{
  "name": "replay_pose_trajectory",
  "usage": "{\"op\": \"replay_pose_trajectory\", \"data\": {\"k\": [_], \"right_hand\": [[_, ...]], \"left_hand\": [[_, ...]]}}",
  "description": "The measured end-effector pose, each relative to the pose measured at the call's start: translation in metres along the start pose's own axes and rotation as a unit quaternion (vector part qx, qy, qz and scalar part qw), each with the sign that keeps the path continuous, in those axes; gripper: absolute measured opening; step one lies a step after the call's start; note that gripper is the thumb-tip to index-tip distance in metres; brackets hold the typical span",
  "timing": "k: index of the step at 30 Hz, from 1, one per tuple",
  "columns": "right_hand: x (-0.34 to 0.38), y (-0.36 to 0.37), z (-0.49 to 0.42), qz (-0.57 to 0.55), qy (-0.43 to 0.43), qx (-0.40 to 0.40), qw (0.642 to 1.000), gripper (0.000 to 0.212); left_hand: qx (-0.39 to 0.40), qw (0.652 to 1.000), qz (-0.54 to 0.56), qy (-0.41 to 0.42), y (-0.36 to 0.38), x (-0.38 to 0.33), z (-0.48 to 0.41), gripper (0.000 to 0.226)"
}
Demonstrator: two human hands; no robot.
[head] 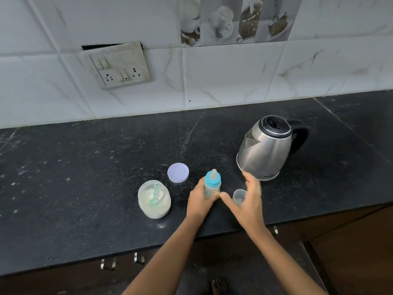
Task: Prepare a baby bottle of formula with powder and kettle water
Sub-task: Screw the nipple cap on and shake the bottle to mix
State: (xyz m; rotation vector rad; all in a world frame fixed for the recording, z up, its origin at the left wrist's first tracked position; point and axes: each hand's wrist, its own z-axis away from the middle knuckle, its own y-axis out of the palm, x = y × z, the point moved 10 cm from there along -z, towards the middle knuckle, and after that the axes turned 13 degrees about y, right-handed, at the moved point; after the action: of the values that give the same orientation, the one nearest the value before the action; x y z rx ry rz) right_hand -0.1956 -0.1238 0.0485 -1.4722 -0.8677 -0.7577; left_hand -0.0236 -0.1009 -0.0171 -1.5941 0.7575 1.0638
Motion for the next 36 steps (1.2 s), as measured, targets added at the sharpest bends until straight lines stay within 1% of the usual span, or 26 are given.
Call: {"op": "replay_pose_trajectory", "data": {"k": [1,2,3,5,7,8,10,11,12,14,16,17,18,20,21,22,24,26,28,30,31,32,36], "right_hand": [[-0.015,-0.015,0.008,0.011,0.014,-0.05,0.999,0.087],[-0.031,-0.023,0.014,0.024,0.043,-0.077,0.996,0.089],[-0.047,-0.023,0.016,0.035,0.074,-0.078,0.994,0.093],[-0.07,-0.011,0.013,0.045,0.116,-0.028,0.992,0.1],[-0.077,0.004,0.007,0.042,0.127,0.031,0.991,0.096],[-0.077,0.007,0.004,0.042,0.124,0.044,0.99,0.087],[-0.071,0.006,-0.003,0.04,0.101,0.042,0.993,0.062],[-0.063,0.004,-0.006,0.031,0.083,0.039,0.995,0.053],[-0.053,0.0,-0.008,0.018,0.064,0.035,0.997,0.048],[-0.031,-0.009,-0.018,0.009,0.021,0.027,0.999,0.048],[0.005,-0.015,-0.032,0.064,-0.043,0.048,0.996,0.056],[0.026,-0.013,-0.038,0.113,-0.079,0.079,0.987,0.061],[0.046,-0.009,-0.043,0.171,-0.115,0.12,0.971,0.066],[0.083,0.003,-0.046,0.301,-0.189,0.198,0.914,0.074],[0.098,0.009,-0.045,0.35,-0.217,0.226,0.883,0.075],[0.109,0.015,-0.045,0.382,-0.233,0.25,0.859,0.075],[0.126,0.031,-0.043,0.414,-0.248,0.291,0.826,0.065],[0.134,0.049,-0.037,0.458,-0.283,0.32,0.78,0.052],[0.133,0.067,-0.03,0.506,-0.323,0.335,0.726,0.048],[0.126,0.083,-0.025,0.531,-0.351,0.348,0.688,0.047],[0.122,0.089,-0.023,0.533,-0.356,0.356,0.68,0.047],[0.118,0.093,-0.023,0.529,-0.355,0.364,0.679,0.046],[0.112,0.094,-0.028,0.492,-0.33,0.396,0.702,0.048]], "left_hand": [[0.003,1.0,0.002,0.002,0.001,0.001,0.0,0.064],[0.003,1.0,0.006,0.006,0.001,0.002,0.0,0.065],[0.004,1.0,0.007,0.009,0.002,0.002,-0.001,0.065],[0.004,1.0,0.006,0.015,0.003,0.003,-0.001,0.064],[0.002,1.0,0.004,0.018,0.003,0.003,0.0,0.063],[-0.001,1.0,0.005,0.02,0.003,0.003,0.0,0.063],[-0.002,1.0,0.009,0.02,0.003,0.003,-0.001,0.062],[-0.003,1.0,0.011,0.017,0.002,0.003,-0.001,0.062],[-0.002,1.0,0.012,0.014,0.002,0.002,-0.001,0.062],[0.002,1.0,0.014,0.011,0.003,0.002,-0.002,0.062],[0.004,1.0,0.013,0.008,0.003,0.003,-0.002,0.062],[0.003,1.0,0.011,0.007,0.003,0.003,-0.002,0.062],[0.002,1.0,0.009,0.008,0.003,0.003,-0.002,0.063],[0.0,1.0,0.006,0.009,0.002,0.002,-0.002,0.064],[0.0,1.0,0.008,0.009,0.002,0.001,-0.002,0.064],[0.002,1.0,0.01,0.007,0.003,0.001,-0.003,0.064],[0.005,1.0,0.015,0.001,0.003,0.003,-0.003,0.062],[0.007,1.0,0.015,-0.006,0.003,0.005,-0.004,0.06],[0.006,1.0,0.016,-0.008,0.004,0.006,-0.004,0.059],[0.002,1.0,0.019,-0.006,0.003,0.005,-0.005,0.057],[0.0,1.0,0.023,-0.008,0.003,0.006,-0.005,0.057],[0.0,1.0,0.027,-0.011,0.003,0.007,-0.005,0.057],[-0.004,1.0,0.026,-0.009,0.004,0.01,-0.004,0.058]]}}
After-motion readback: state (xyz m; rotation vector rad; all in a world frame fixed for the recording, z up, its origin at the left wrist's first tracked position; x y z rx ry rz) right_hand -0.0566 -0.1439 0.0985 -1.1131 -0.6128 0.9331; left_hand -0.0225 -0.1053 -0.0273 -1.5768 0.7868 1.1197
